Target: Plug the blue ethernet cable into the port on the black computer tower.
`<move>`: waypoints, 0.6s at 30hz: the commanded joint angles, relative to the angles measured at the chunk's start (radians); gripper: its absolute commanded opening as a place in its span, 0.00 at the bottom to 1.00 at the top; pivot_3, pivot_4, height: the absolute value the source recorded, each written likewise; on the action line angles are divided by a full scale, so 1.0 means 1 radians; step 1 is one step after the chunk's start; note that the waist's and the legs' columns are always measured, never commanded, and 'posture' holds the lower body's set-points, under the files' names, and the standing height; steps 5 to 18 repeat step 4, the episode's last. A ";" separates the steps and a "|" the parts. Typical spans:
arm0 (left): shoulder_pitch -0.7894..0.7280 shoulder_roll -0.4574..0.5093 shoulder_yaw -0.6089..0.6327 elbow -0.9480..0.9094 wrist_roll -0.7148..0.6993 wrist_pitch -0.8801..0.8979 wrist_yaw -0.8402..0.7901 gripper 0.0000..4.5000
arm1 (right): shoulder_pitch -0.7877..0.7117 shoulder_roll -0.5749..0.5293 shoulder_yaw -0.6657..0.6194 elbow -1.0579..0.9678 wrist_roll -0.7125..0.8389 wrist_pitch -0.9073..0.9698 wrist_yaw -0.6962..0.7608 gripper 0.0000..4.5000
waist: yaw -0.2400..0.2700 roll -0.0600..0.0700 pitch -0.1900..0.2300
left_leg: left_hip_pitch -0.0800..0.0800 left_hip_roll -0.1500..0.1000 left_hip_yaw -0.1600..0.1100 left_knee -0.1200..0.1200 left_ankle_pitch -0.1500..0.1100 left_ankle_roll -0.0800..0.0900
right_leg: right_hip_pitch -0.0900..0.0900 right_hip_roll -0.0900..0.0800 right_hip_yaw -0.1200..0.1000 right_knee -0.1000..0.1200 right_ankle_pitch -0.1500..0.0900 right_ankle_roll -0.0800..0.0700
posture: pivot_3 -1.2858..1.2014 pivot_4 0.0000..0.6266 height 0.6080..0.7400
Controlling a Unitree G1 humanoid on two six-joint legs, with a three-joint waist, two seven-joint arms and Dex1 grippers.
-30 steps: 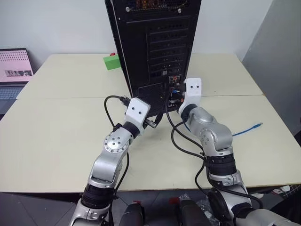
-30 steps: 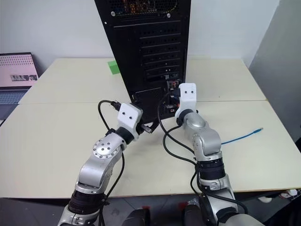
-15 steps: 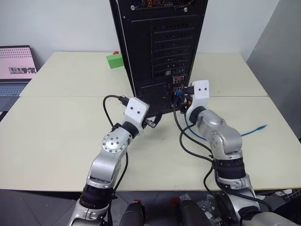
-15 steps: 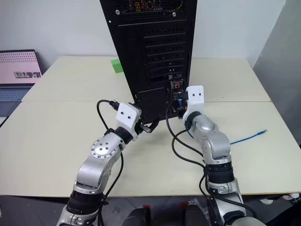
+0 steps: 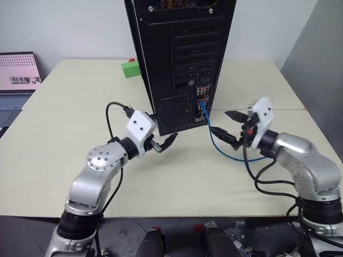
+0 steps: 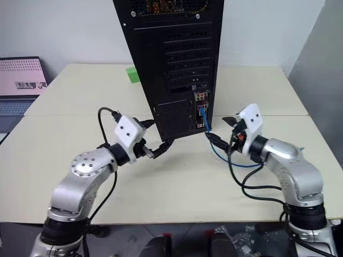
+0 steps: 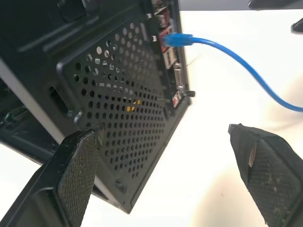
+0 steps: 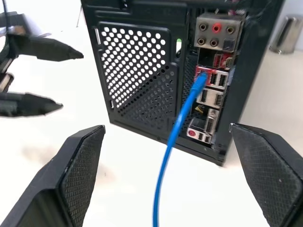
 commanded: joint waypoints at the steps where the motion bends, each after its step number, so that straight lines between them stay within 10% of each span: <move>1: 0.015 0.050 0.062 -0.050 -0.064 0.000 -0.060 0.99 | -0.004 -0.055 -0.060 0.033 0.035 -0.077 0.095 1.00 | 0.001 0.000 0.000 | 0.000 0.000 0.000 0.000 0.000 0.000 | 0.000 0.000 0.000 0.000 0.000 0.000 | 0.52 0.24 1.00; 18: 0.026 0.074 0.095 -0.052 -0.125 0.007 -0.101 0.99 | -0.025 -0.077 -0.064 0.059 0.052 -0.096 0.140 1.00 | 0.002 0.000 0.000 | 0.000 0.000 0.000 0.000 0.000 0.000 | 0.000 0.000 0.000 0.000 0.000 0.000 | 0.52 0.24 1.00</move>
